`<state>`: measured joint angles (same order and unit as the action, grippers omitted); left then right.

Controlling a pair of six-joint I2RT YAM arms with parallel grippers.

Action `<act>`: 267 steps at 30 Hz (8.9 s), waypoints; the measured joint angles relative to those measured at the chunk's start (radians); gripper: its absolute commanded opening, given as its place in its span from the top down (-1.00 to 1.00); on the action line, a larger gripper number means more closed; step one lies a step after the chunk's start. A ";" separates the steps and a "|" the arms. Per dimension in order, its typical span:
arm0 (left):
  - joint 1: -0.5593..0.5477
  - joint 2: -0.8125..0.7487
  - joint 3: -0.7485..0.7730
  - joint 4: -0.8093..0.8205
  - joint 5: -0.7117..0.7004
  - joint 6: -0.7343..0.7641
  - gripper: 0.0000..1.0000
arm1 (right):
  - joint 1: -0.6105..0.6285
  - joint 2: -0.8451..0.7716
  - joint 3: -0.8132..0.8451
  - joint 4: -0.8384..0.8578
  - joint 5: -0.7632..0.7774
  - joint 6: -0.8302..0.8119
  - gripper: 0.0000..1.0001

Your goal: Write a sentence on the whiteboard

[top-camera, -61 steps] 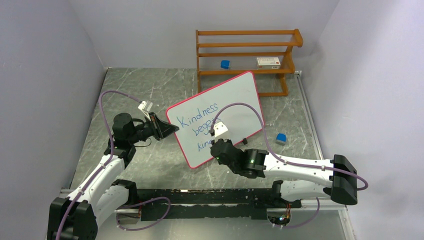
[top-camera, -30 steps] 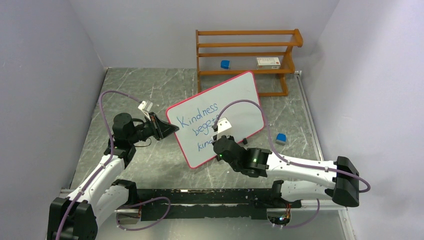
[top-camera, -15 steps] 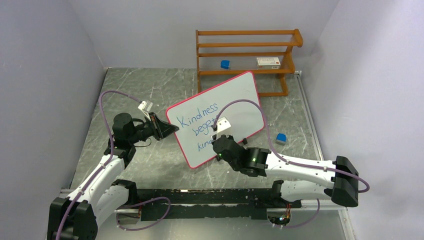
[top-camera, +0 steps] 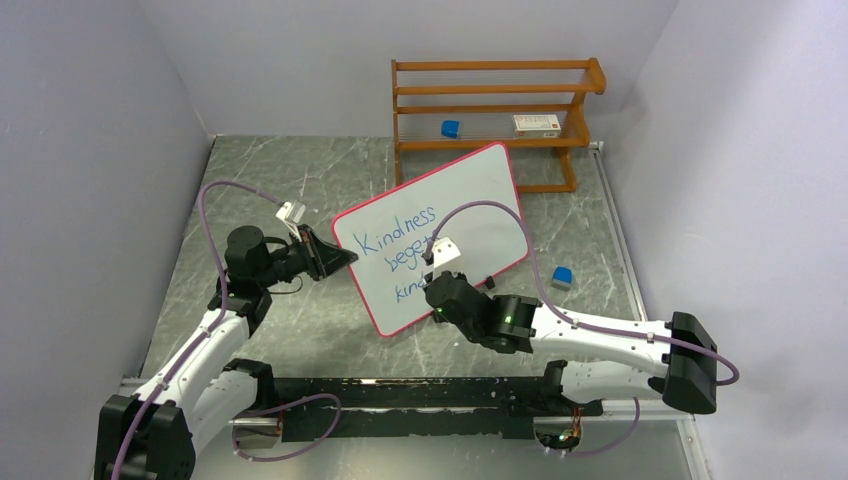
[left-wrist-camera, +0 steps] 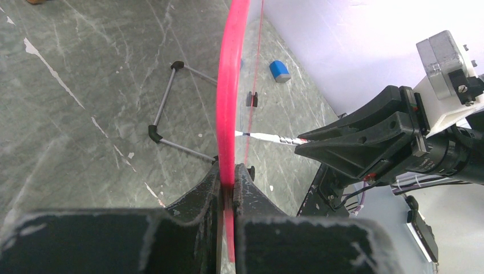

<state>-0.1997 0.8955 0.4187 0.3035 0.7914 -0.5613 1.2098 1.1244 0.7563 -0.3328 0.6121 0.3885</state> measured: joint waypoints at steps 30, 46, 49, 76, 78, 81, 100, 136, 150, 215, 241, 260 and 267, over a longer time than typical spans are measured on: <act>0.000 0.000 0.011 -0.016 -0.001 0.005 0.90 | -0.002 -0.008 -0.011 -0.047 -0.020 0.027 1.00; 0.000 0.000 0.011 -0.016 -0.001 0.005 0.90 | -0.005 -0.045 -0.012 -0.037 0.013 0.026 1.00; 0.000 0.000 0.011 -0.016 -0.001 0.005 0.90 | -0.005 -0.040 -0.012 -0.030 0.013 0.021 1.00; 0.000 0.000 0.011 -0.017 -0.002 0.006 0.90 | -0.023 -0.022 -0.024 -0.044 -0.010 0.026 1.00; 0.000 0.000 0.011 -0.017 -0.002 0.006 0.90 | -0.024 -0.022 -0.024 -0.047 -0.014 0.027 1.00; 0.000 0.000 0.011 -0.017 -0.002 0.006 0.90 | -0.024 -0.022 -0.024 -0.047 -0.015 0.027 1.00; 0.000 0.000 0.011 -0.017 -0.002 0.008 0.90 | -0.024 -0.023 -0.024 -0.023 0.013 0.018 1.00; 0.000 0.000 0.013 -0.019 -0.002 0.009 0.90 | -0.055 -0.041 -0.035 -0.063 -0.003 0.039 1.00; 0.000 -0.001 0.016 -0.032 -0.003 0.015 0.90 | -0.106 -0.114 -0.060 -0.053 0.005 0.032 1.00; 0.000 -0.002 0.020 -0.042 -0.007 0.016 0.90 | -0.163 -0.115 -0.080 0.029 -0.040 -0.012 1.00; 0.000 0.000 0.020 -0.042 -0.007 0.016 0.90 | -0.164 -0.112 -0.080 0.003 -0.111 -0.025 1.00; 0.000 0.000 0.022 -0.043 -0.007 0.019 0.90 | -0.164 -0.109 -0.080 -0.039 -0.065 0.001 1.00; 0.000 0.000 0.022 -0.044 -0.007 0.019 0.90 | -0.166 -0.142 -0.080 -0.031 -0.055 0.000 1.00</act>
<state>-0.2001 0.8955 0.4408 0.2596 0.7841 -0.5423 1.0435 0.9825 0.6762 -0.3641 0.5575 0.3889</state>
